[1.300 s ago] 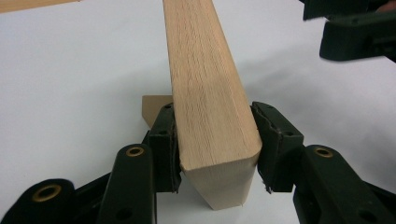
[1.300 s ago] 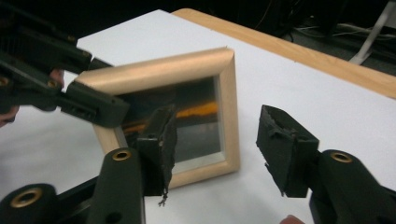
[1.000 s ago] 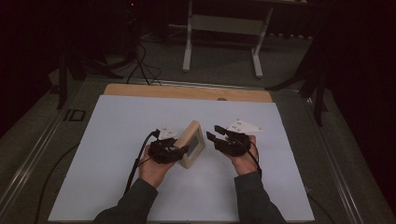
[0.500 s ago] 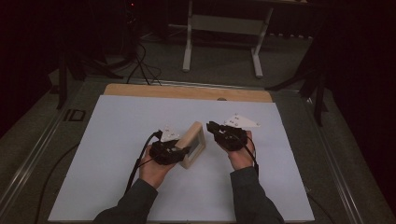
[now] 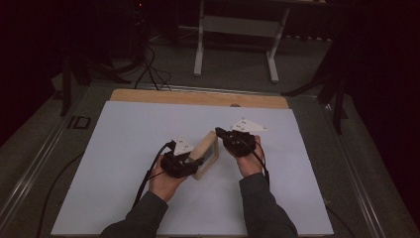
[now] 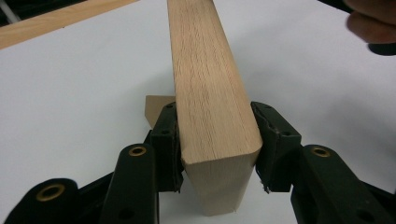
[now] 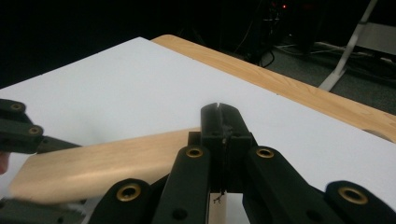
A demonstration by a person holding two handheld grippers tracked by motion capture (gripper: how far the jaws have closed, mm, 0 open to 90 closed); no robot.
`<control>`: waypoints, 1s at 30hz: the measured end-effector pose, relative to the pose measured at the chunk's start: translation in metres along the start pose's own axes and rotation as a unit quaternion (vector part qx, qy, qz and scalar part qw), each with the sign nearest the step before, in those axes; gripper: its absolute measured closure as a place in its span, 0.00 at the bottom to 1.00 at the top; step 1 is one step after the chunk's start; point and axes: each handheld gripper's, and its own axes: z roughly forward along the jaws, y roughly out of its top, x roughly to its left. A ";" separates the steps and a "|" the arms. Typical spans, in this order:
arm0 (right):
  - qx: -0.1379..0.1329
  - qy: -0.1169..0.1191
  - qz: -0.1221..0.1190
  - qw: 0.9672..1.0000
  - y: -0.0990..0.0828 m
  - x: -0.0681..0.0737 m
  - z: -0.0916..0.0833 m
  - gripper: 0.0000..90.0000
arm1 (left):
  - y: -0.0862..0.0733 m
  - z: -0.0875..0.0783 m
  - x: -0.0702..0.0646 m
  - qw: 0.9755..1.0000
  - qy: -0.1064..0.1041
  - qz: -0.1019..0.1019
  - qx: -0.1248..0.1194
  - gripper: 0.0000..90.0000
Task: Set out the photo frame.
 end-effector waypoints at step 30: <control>0.040 -0.017 -0.026 0.999 0.001 0.002 0.024 1.00 | -0.004 0.003 -0.014 1.000 0.004 0.030 0.001 0.65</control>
